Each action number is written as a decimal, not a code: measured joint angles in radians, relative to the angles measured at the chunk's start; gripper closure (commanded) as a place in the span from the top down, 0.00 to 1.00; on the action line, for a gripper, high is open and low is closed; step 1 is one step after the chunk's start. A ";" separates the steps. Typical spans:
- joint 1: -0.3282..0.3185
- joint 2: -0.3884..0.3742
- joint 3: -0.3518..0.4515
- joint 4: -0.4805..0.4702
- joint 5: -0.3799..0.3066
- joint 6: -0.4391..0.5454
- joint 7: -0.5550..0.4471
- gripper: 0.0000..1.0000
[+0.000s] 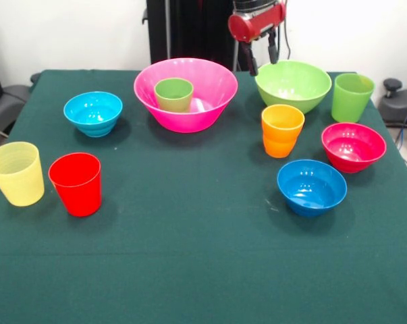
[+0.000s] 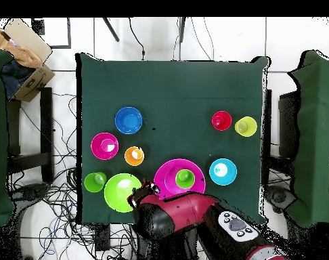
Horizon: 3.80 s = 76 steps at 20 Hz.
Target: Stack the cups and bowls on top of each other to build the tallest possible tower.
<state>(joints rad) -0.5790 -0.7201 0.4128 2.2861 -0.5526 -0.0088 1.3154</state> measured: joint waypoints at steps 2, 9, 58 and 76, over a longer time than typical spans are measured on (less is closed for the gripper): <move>0.001 0.015 -0.011 -0.009 -0.011 -0.009 0.000 1.00; 0.010 0.056 -0.045 -0.034 -0.040 -0.058 0.000 1.00; 0.210 0.332 -0.310 -0.128 -0.032 -0.343 0.000 1.00; 0.261 0.339 -0.336 -0.126 -0.027 -0.391 0.081 0.00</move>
<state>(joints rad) -0.3182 -0.3814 0.0769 2.1598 -0.5796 -0.3997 1.3960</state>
